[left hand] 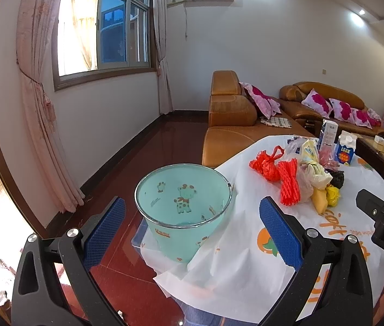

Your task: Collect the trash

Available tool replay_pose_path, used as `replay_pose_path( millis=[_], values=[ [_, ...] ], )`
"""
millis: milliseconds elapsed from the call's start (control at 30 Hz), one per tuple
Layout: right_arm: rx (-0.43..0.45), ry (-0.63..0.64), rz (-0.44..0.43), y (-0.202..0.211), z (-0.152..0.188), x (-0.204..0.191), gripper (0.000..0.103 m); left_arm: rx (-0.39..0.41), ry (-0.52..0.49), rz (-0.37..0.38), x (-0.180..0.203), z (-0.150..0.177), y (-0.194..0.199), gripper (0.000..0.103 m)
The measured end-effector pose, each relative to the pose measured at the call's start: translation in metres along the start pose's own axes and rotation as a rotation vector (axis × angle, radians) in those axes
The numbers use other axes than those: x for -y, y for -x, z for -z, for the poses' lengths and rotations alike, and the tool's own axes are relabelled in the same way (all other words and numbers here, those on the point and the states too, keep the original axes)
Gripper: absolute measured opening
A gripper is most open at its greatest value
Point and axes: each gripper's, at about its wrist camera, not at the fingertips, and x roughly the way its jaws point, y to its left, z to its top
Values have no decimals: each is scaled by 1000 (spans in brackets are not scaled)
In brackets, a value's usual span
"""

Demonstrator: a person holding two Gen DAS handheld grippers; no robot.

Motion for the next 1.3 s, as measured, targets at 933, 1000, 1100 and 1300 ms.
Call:
replay_pose_path(
  millis=[933, 1000, 1100, 1300],
  values=[
    [-135, -94, 103, -104, 4, 95, 93, -225, 17, 76, 23, 30, -110, 97],
    [-145, -94, 86, -111, 0, 97, 86, -223, -6, 87, 33, 24, -118, 96],
    [-145, -92, 80, -119, -7, 99, 85, -225, -41, 111, 51, 15, -129, 96],
    [-141, -81, 88, -131, -20, 107, 77, -222, -95, 193, 91, -6, -149, 95]
  ],
)
